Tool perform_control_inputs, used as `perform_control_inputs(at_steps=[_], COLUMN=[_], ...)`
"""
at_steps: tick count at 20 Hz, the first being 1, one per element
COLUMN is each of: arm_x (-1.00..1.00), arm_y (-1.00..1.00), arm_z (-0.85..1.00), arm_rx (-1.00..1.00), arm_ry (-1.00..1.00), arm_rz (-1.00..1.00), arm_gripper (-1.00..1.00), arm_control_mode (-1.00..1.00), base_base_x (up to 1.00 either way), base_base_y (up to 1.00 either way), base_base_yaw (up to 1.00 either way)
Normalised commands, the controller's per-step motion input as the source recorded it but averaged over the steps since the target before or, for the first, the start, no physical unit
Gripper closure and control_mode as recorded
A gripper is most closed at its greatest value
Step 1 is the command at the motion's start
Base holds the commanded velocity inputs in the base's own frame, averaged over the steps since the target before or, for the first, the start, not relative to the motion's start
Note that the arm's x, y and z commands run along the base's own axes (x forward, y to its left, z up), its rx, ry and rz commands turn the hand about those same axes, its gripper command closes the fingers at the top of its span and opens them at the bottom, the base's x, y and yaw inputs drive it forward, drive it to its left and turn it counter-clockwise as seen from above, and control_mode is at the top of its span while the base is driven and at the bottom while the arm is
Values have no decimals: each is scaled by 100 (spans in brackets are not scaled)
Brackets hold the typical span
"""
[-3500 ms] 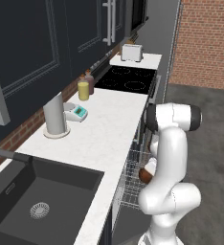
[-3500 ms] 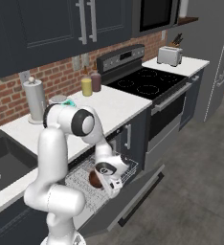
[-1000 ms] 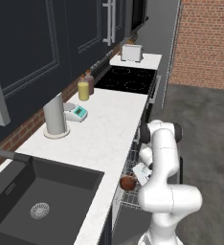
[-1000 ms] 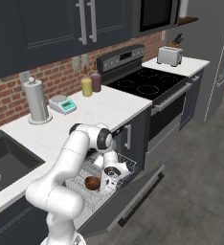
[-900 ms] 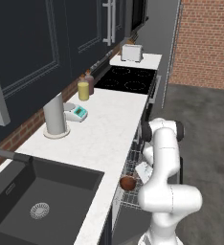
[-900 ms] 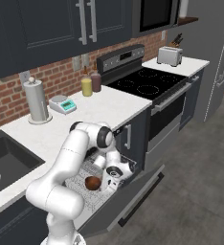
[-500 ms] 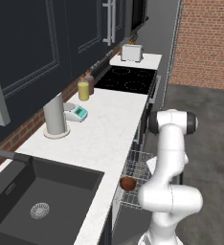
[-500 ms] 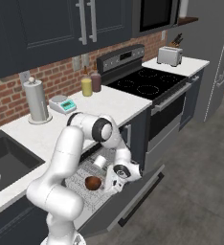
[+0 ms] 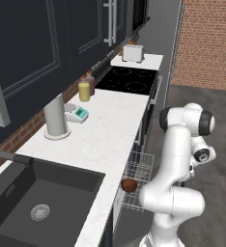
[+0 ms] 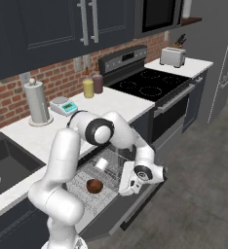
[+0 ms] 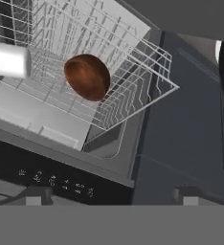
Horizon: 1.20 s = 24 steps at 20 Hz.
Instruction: Pick up the cup and bowl from the counter, place them in the dishwasher, and close the dishwasher door.
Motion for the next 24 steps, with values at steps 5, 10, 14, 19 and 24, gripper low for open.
perform_control_inputs(at_steps=[5, 10, 14, 19, 24], arm_x=[-1, -4, -10, -13, -3], arm_y=[-100, -100, -100, -100, -66], arm_z=[10, -42, -79, -82, -87], arm_rx=[20, 19, 18, 18, 15], arm_ry=[3, 6, 5, 3, 1], arm_rz=[-5, -9, -11, -11, -9], arm_gripper=[-100, -100, -100, -100, -100], arm_control_mode=[-100, -100, -100, -100, -100], base_base_x=[0, 0, 0, 0, 0], base_base_y=[0, 0, 0, 0, 0], base_base_yaw=[0, 0, 0, 0, 0])
